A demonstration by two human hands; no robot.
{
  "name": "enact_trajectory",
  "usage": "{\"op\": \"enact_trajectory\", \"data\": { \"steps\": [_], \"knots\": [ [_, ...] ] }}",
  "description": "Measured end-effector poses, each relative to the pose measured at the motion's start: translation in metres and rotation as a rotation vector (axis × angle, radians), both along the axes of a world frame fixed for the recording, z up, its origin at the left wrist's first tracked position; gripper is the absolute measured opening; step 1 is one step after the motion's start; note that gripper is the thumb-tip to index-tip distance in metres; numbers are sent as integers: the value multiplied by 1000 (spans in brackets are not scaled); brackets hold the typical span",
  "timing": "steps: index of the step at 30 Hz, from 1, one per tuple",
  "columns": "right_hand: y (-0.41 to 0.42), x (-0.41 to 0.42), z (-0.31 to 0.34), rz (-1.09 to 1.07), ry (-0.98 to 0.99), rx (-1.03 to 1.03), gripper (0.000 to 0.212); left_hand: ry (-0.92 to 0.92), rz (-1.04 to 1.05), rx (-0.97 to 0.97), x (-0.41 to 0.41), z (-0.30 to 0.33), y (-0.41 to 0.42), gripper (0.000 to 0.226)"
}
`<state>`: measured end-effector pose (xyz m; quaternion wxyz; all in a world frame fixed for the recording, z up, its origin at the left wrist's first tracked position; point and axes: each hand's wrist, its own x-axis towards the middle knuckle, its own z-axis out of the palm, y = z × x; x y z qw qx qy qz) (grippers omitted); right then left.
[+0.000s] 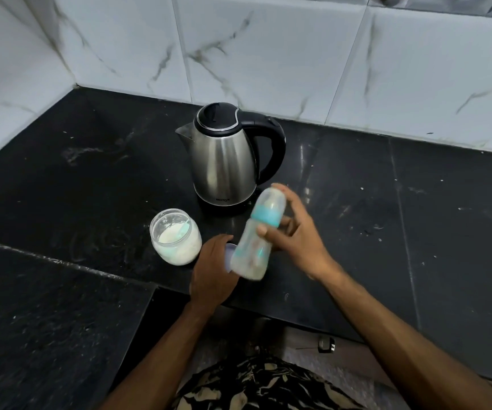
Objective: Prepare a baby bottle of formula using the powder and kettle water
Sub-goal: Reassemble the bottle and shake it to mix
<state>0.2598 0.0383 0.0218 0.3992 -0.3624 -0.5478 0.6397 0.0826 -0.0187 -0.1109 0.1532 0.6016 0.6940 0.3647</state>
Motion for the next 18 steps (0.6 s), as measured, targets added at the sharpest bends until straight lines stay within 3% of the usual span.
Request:
{"op": "enact_trajectory", "data": {
  "steps": [2, 5, 7, 12, 16, 18],
  "knots": [
    [-1, -1, -1, 43, -14, 20, 76, 3, -13, -5, 0, 0, 1, 40],
    [17, 1, 9, -296, 144, -54, 72, -46, 62, 9, 5, 5, -5, 53],
    [20, 1, 11, -363, 230, -87, 67, -40, 70, 23, 7, 5, -6, 53],
    [-5, -4, -2, 78, -2, -3, 73, 37, -10, -17, -1, 1, -1, 41],
    [18, 2, 10, -294, 177, -58, 60, -42, 71, 18, 6, 6, -6, 50],
    [21, 3, 11, -339, 231, -72, 57, -35, 61, 25, 7, 6, -6, 52]
  ]
}}
